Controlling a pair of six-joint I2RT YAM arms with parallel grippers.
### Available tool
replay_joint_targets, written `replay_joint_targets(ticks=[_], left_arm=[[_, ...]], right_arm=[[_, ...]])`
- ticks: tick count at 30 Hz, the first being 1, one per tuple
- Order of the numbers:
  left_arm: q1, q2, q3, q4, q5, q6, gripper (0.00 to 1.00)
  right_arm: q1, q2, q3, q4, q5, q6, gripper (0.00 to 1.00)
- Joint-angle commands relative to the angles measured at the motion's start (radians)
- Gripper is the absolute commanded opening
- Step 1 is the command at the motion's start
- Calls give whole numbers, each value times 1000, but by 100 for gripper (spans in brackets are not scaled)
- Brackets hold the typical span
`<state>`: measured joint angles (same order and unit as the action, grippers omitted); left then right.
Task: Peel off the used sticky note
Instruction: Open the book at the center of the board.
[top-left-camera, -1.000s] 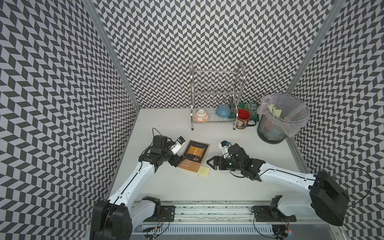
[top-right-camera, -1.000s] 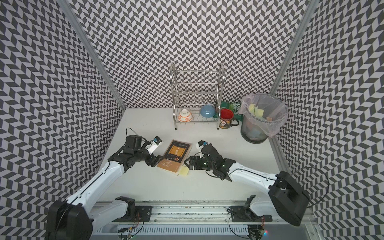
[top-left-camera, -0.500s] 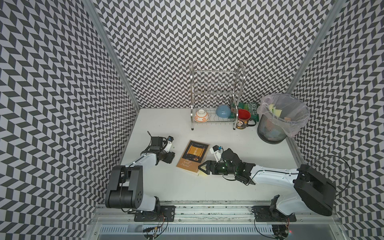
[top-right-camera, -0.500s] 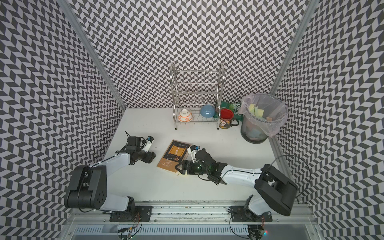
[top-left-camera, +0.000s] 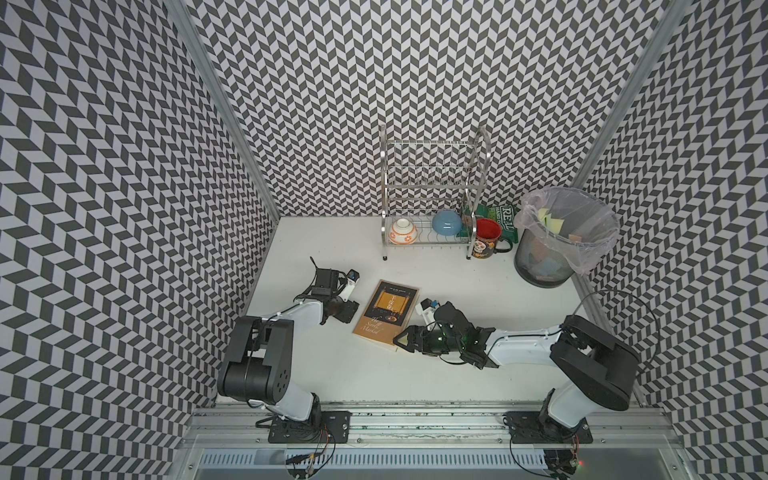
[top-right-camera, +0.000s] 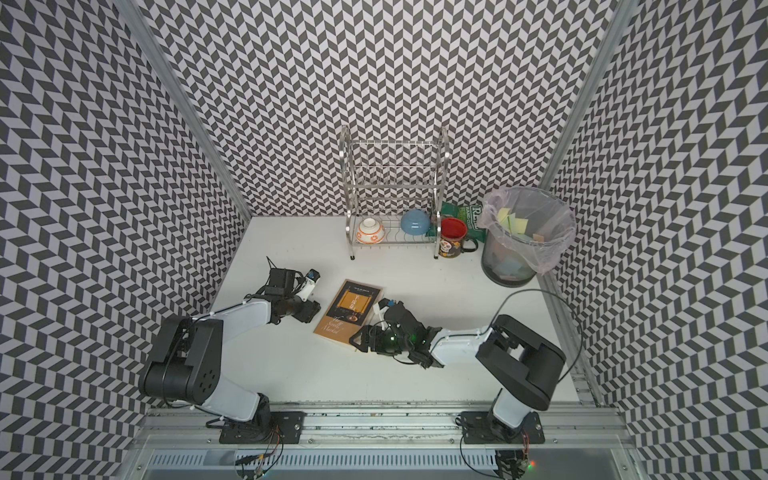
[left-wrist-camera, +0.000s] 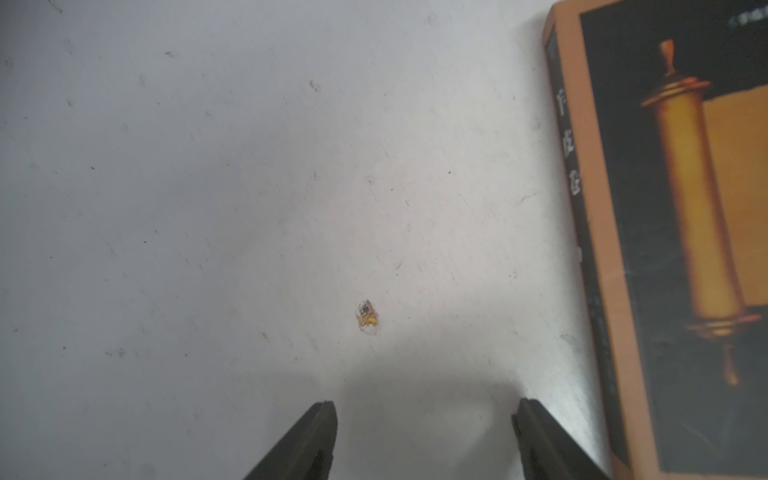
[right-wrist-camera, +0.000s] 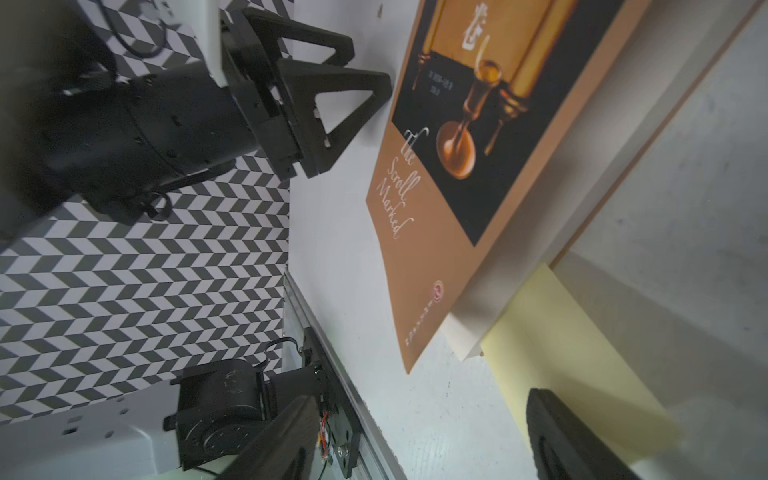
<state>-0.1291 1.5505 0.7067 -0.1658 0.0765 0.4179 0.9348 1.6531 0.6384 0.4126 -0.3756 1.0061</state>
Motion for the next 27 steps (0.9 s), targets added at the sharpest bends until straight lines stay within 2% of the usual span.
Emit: replay_joint_targets(ticks=[1, 27], left_arm=[[-19, 43, -15, -69, -47, 22, 72], [-61, 75, -16, -52, -86, 7, 72]], right_arm=[[7, 31, 18, 106, -10, 23, 82], [6, 169, 95, 140, -16, 31, 82]])
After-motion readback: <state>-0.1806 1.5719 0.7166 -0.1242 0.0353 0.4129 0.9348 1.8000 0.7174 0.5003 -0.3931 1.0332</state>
